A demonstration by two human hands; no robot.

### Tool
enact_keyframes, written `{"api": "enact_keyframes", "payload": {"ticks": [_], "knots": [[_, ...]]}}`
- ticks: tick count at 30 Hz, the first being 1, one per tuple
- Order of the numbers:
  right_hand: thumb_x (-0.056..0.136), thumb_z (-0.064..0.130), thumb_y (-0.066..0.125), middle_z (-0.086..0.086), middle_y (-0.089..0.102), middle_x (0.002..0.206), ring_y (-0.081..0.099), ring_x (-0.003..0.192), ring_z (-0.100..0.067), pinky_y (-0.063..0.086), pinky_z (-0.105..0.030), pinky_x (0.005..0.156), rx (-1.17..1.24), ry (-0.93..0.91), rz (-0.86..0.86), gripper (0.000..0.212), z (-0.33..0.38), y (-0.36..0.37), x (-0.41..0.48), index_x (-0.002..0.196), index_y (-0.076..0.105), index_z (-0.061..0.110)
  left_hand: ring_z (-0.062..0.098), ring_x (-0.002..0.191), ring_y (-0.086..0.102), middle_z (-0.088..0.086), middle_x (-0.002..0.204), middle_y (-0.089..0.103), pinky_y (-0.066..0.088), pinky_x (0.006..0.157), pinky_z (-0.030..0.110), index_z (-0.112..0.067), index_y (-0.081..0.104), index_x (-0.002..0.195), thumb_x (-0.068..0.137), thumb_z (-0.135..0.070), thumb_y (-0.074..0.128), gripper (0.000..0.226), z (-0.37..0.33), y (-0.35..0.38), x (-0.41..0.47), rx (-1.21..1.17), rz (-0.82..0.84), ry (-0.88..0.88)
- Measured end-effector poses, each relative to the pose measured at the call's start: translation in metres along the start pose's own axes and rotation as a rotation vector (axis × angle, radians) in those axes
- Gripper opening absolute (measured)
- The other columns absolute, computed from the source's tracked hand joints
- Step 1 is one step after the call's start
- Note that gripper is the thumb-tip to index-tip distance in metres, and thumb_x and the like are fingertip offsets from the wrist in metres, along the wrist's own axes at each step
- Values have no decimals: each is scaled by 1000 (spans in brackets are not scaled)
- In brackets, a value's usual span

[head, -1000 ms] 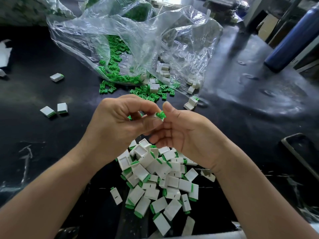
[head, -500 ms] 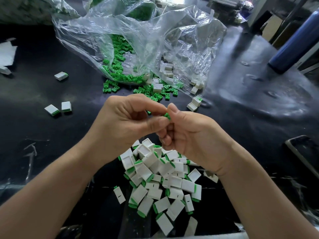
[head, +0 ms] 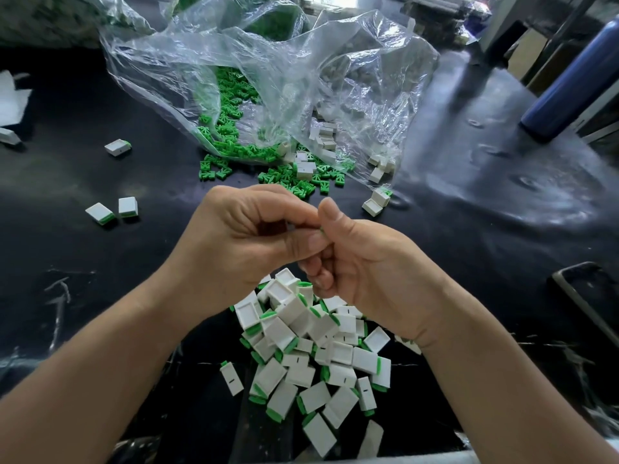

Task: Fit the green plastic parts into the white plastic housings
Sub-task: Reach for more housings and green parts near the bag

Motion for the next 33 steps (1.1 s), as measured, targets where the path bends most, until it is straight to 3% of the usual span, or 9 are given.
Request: {"api": "enact_keyframes", "payload": {"ticks": [3,9,13,17,22,26,30,33], "knots": [[71,46,57,5,44,58,39,53,-4,34,-13,48,38,-34,6,29,1,3,-1,62,68,21,36,59,64,19,78,63,56,57,36,-11,70,78,60,-11,79,20,2,0,0,50,-4,20],[69,39,49,8,41,57,36,53,-3,26,-16,50,-6,-52,-35,22,1,2,-4,69,65,24,29,61,67,14,81,66,57,58,37,-11,71,80,68,-17,68,14,5,1,-2,98,-33,19],[69,38,49,8,39,58,34,54,-3,23,-19,52,-22,-62,-51,21,1,2,-4,72,61,22,24,63,68,13,84,65,57,58,31,-12,67,93,69,-17,68,25,3,3,-2,152,-33,45],[69,40,47,5,34,62,29,56,-5,21,-21,54,-45,-62,-62,24,0,3,-5,73,55,17,24,61,67,14,78,66,57,58,30,-11,67,91,67,-11,76,26,2,3,-3,185,-53,67],[69,41,46,4,32,59,25,55,-8,21,-23,55,-48,-58,-82,27,0,4,-6,64,45,15,22,61,67,12,80,66,56,58,27,-10,67,90,70,-13,71,21,0,3,-4,240,-70,91],[69,43,46,8,35,54,26,54,-7,23,-22,53,-34,-56,-86,29,-3,4,-6,66,43,14,29,65,65,17,79,65,55,56,41,-9,68,87,71,-21,68,20,0,2,-4,269,-77,94],[73,47,45,9,36,56,29,55,-7,26,-20,52,-34,-67,-62,33,-3,6,-5,76,48,15,34,58,62,20,73,61,53,52,44,2,69,83,66,-10,75,22,1,3,-3,150,-67,64],[75,50,42,4,39,61,32,55,-8,28,-20,53,22,-22,-2,36,-1,6,-3,75,53,15,29,51,60,20,71,58,53,50,35,0,66,88,66,-6,67,22,1,3,-2,28,-115,22]]}}
Point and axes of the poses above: each hand's wrist, its own x-axis towards the middle knuckle, its own y-axis out of the palm, z = x × y, the point moved 5 cm from there along x, towards the middle knuckle
